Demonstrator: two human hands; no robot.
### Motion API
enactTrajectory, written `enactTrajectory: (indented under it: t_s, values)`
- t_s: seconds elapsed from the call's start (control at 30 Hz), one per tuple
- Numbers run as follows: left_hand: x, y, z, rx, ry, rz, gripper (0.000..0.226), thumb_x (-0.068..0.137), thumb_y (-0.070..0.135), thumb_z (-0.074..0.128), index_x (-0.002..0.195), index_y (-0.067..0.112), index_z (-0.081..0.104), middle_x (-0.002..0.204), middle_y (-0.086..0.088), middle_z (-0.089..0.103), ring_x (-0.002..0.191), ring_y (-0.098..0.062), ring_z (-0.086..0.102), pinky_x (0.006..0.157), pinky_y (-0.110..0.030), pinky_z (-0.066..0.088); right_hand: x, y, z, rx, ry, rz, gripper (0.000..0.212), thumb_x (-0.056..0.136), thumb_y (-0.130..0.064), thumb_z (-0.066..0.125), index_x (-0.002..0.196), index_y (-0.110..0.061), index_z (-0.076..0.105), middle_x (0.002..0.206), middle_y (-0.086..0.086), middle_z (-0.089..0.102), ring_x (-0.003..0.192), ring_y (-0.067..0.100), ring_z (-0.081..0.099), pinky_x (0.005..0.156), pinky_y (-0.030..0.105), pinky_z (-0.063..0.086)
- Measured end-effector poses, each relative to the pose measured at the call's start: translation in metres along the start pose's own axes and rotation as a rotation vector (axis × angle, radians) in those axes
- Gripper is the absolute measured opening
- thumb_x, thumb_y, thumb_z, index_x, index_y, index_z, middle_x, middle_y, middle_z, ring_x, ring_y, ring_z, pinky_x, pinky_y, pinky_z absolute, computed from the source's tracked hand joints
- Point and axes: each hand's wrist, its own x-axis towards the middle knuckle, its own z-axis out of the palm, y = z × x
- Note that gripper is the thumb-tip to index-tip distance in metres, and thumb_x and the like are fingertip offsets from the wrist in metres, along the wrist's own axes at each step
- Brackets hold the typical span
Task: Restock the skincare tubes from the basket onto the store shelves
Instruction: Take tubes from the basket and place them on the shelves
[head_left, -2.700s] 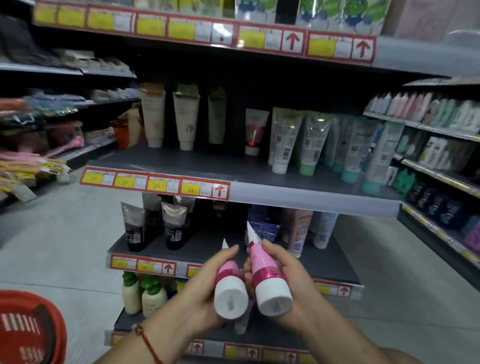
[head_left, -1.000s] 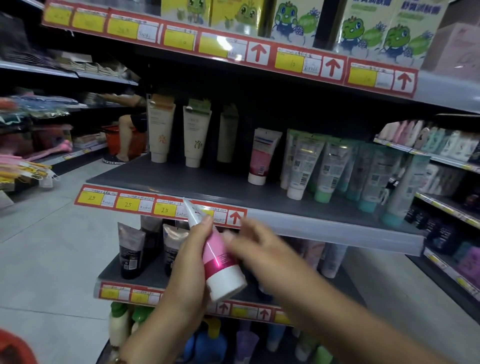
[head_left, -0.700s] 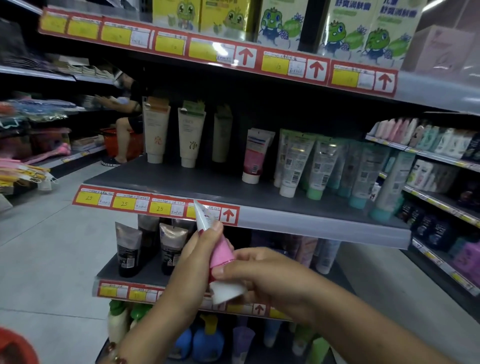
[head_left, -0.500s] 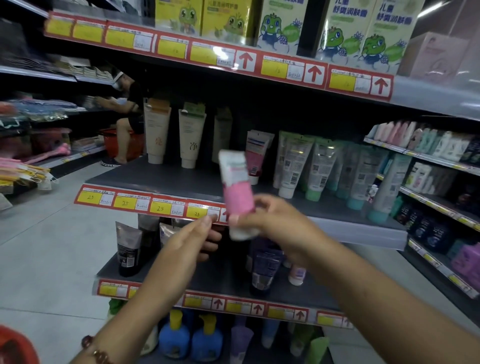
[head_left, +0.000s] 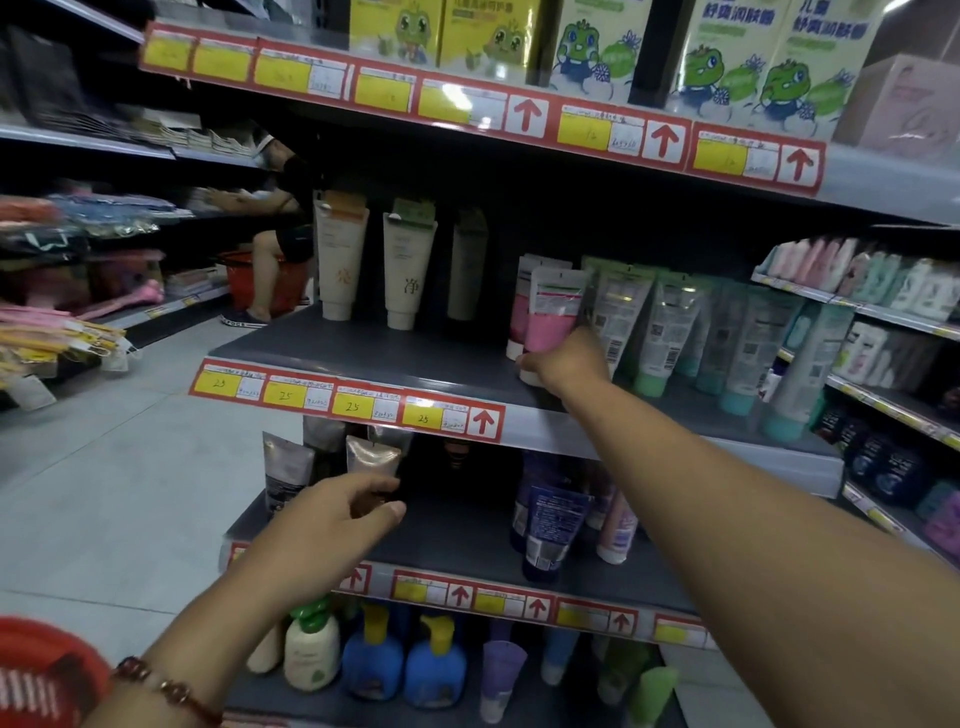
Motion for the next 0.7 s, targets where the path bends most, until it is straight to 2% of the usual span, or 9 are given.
enactTrajectory:
  t_s: [0.17,0.27,0.33,0.37,0.4,0.47,0.5,0.6,0.7]
  values:
    - [-0.004,-0.006,-0.007,0.014,-0.039,-0.008,0.038,0.091,0.046,0.060,0.128,0.039,0.058,0.121,0.019,0.063,0.110,0.002,0.056,0.093,-0.026,0.049,-0.001,0.000,0.003,-0.001,0.001,-0.027,0.056,0.077,-0.015,0.079,0.124,-0.007,0.050,0.108,0.008,0.063,0.090,0.026,0.060,0.074,0.030,0.045]
    - [-0.014,-0.015,-0.017,0.022,-0.067,-0.043,0.040,0.091,0.045,0.061,0.129,0.035,0.059,0.123,0.018,0.063,0.111,0.002,0.057,0.096,-0.027,0.049,-0.017,-0.001,-0.002,0.007,0.004,-0.072,0.052,0.074,-0.022,0.075,0.119,-0.009,0.052,0.099,0.003,0.061,0.083,0.024,0.058,0.068,0.028,0.042]
    - [-0.026,-0.021,-0.028,0.036,-0.087,-0.070,0.040,0.091,0.043,0.062,0.130,0.033,0.059,0.122,0.018,0.062,0.108,0.002,0.057,0.090,-0.021,0.049,-0.041,-0.001,-0.002,-0.038,0.041,-0.185,0.050,0.071,-0.025,0.069,0.115,-0.009,0.052,0.096,0.006,0.061,0.087,0.030,0.062,0.062,0.026,0.041]
    - [-0.034,-0.025,-0.035,0.055,-0.104,-0.088,0.041,0.092,0.042,0.061,0.131,0.032,0.058,0.121,0.017,0.061,0.106,0.002,0.057,0.084,-0.016,0.047,-0.057,0.001,0.001,-0.073,0.054,-0.267,0.051,0.074,-0.023,0.067,0.119,-0.009,0.050,0.104,0.008,0.060,0.097,0.031,0.061,0.066,0.027,0.044]
    - [-0.042,-0.028,-0.043,0.080,-0.123,-0.112,0.041,0.092,0.041,0.061,0.132,0.030,0.058,0.119,0.015,0.061,0.103,0.001,0.058,0.078,-0.011,0.044,-0.079,0.002,0.006,-0.107,0.039,-0.348,0.056,0.079,-0.022,0.067,0.129,-0.009,0.046,0.120,0.010,0.057,0.112,0.030,0.055,0.080,0.030,0.046]
    - [-0.061,-0.036,-0.060,0.136,-0.155,-0.161,0.043,0.093,0.042,0.060,0.133,0.026,0.057,0.115,0.011,0.064,0.097,-0.001,0.061,0.073,-0.010,0.044,-0.128,0.003,0.021,-0.161,-0.087,-0.476,0.070,0.087,-0.023,0.064,0.148,-0.014,0.032,0.149,0.004,0.039,0.136,0.021,0.037,0.109,0.030,0.034]
    - [-0.070,-0.042,-0.070,0.176,-0.181,-0.191,0.044,0.093,0.042,0.059,0.134,0.026,0.057,0.114,0.009,0.066,0.097,-0.003,0.062,0.073,-0.011,0.045,-0.151,0.003,0.032,-0.173,-0.183,-0.531,0.071,0.088,-0.025,0.064,0.150,-0.017,0.030,0.152,0.001,0.036,0.139,0.016,0.034,0.111,0.025,0.029]
    - [-0.100,-0.067,-0.102,0.293,-0.260,-0.343,0.053,0.093,0.049,0.056,0.140,0.025,0.050,0.132,0.002,0.061,0.114,-0.013,0.058,0.090,-0.021,0.043,-0.207,0.007,0.079,-0.190,-0.519,-0.574,0.069,0.089,-0.031,0.064,0.151,-0.024,0.033,0.151,-0.008,0.039,0.137,0.009,0.036,0.102,0.015,0.026]
    - [-0.140,-0.105,-0.130,0.349,-0.210,-0.449,0.062,0.089,0.058,0.055,0.140,0.023,0.051,0.139,0.003,0.056,0.122,-0.016,0.055,0.104,-0.028,0.041,-0.256,0.006,0.134,-0.235,-0.766,-0.609,0.062,0.089,-0.034,0.064,0.146,-0.027,0.041,0.146,-0.009,0.045,0.130,0.010,0.046,0.093,0.015,0.035]
